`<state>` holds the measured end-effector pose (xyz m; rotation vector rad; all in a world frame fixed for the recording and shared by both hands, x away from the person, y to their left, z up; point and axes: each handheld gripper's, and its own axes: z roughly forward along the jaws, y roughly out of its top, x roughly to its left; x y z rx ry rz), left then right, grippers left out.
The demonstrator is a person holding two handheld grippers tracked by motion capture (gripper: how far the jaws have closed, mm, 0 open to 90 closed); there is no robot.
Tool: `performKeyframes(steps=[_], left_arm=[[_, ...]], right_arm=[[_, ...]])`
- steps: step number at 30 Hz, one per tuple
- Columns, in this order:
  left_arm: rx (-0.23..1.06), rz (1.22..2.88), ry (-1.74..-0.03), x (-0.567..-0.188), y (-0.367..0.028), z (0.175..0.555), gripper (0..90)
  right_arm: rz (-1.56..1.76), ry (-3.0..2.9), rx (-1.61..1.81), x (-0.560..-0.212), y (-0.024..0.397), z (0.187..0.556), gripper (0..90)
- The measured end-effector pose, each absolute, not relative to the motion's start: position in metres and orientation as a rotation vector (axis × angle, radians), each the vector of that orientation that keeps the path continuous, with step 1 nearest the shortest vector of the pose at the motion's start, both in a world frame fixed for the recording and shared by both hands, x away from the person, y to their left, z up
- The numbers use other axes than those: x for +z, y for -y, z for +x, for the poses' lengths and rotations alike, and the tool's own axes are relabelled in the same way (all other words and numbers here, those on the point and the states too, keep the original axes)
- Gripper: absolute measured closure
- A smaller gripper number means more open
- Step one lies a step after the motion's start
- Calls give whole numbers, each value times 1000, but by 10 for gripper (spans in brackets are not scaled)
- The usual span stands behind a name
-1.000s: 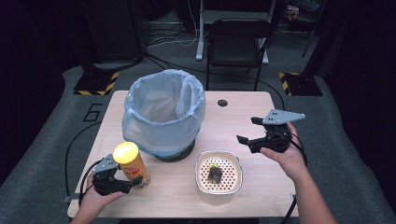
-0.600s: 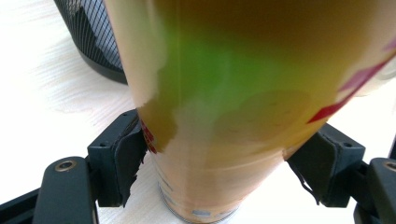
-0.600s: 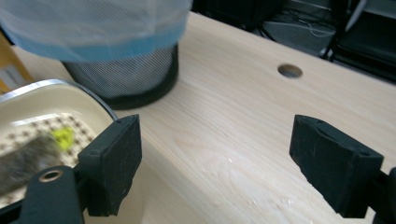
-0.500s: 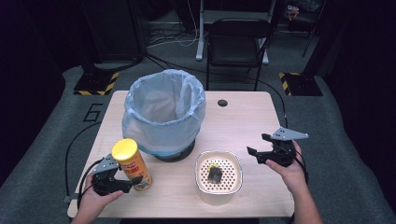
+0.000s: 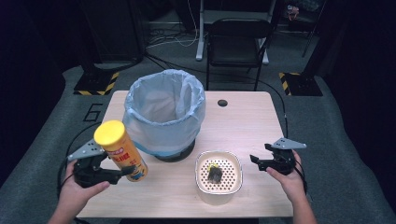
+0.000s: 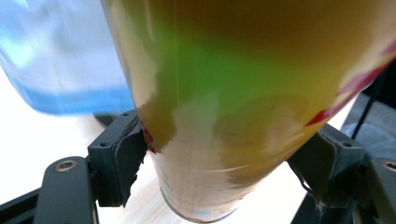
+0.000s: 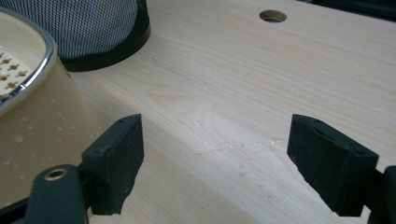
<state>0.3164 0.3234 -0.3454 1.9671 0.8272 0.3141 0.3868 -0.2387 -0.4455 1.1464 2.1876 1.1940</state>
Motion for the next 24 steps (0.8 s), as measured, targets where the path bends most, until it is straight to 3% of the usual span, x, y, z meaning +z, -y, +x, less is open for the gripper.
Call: performKeyframes(steps=[9,13,19,24], left_arm=[[300,1956,-792,-254,-324,323,237],[353,1965,-789,-216,-318,331,237],[372,1978,-777,-184,-302,356,237],[371,1965,-799,-183,-287,387,237]], right_arm=[[1173,-2216,1162,-460,236,389,186],[1194,-2216,1160,-463,239,388,186],[1236,-2194,1169,-468,247,387,186],[1255,-2171,1179,-470,251,388,187]])
